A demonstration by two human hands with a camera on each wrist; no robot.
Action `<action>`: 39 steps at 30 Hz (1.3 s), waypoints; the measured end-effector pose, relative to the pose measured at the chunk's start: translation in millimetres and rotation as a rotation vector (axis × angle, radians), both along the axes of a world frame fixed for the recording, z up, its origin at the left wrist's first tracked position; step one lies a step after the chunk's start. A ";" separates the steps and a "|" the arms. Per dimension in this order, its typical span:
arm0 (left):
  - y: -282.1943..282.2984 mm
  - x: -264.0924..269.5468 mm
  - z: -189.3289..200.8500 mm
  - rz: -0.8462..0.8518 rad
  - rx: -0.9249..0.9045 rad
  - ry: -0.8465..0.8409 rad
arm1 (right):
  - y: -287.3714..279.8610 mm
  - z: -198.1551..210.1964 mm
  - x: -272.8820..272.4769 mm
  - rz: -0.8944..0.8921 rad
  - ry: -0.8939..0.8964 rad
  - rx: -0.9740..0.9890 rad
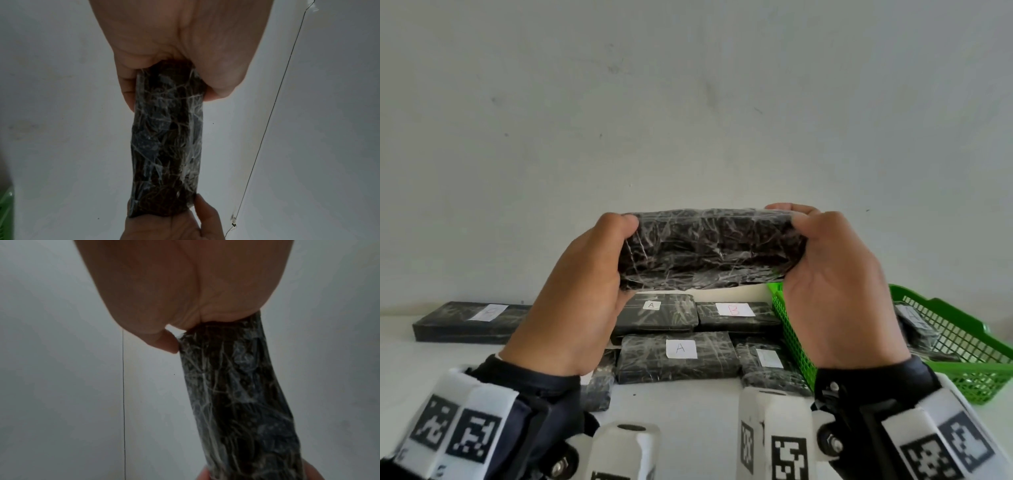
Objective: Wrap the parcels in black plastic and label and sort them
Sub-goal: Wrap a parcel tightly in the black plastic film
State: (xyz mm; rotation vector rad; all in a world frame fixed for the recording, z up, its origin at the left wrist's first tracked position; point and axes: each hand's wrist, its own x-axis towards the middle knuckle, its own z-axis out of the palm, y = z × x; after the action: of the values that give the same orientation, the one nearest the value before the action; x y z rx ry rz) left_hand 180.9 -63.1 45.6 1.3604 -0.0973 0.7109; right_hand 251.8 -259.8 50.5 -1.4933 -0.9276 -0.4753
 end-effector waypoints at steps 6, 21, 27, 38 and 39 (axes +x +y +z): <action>4.1 -6.5 2.6 -0.044 -0.023 0.063 | 1.9 1.8 -4.3 -0.006 -0.014 0.004; 5.5 -11.5 6.8 -0.052 0.029 0.037 | -2.0 -0.2 -8.7 0.112 0.202 0.081; 5.3 -10.3 5.2 -0.058 0.006 0.034 | 1.0 3.3 -11.0 0.120 0.245 0.149; 16.7 -11.5 7.4 -0.143 0.042 0.035 | 3.5 9.1 -27.7 0.058 0.188 0.034; 15.7 -11.3 8.1 -0.149 0.062 0.046 | 4.1 9.3 -27.5 0.036 0.171 0.020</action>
State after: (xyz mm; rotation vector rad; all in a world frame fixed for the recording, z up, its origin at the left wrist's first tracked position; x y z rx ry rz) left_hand 169.6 -47.4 53.8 1.4123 -0.1835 0.5555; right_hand 224.3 -255.8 59.8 -1.4722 -0.8113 -0.3237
